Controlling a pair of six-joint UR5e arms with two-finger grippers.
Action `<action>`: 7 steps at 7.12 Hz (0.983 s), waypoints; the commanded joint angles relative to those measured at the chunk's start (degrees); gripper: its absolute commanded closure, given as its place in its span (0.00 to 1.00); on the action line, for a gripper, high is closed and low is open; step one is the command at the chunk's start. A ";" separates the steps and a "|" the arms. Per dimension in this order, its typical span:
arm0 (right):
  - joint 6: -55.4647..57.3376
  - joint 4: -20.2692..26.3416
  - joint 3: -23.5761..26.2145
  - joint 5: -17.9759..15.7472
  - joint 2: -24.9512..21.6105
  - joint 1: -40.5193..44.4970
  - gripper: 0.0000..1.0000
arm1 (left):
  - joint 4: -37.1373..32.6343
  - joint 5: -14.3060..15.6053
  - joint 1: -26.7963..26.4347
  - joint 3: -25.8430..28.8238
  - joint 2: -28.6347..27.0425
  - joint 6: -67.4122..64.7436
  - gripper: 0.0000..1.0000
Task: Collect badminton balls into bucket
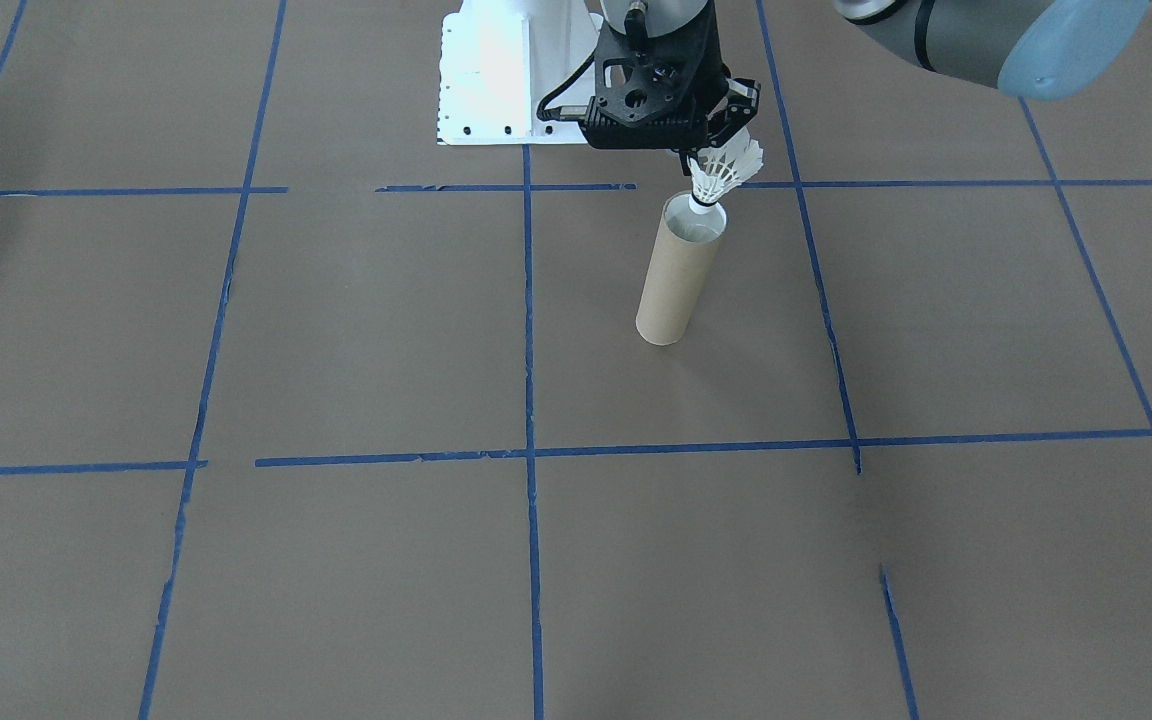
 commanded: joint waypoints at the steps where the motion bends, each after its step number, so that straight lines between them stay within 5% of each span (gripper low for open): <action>1: 0.00 0.00 0.00 0.00 0.00 0.00 0.00 | -0.36 -0.06 0.35 0.66 0.58 0.03 1.00; 3: 0.00 0.00 0.00 0.00 0.00 0.00 0.00 | -3.33 -0.15 0.35 0.74 2.24 0.03 1.00; 5: 0.00 0.00 0.00 0.00 0.00 0.00 0.00 | -4.31 -0.23 0.44 0.31 2.95 0.03 0.00; 7: 0.00 0.00 0.00 0.00 0.00 0.00 0.00 | -4.49 -0.15 0.35 -0.22 2.96 0.03 0.00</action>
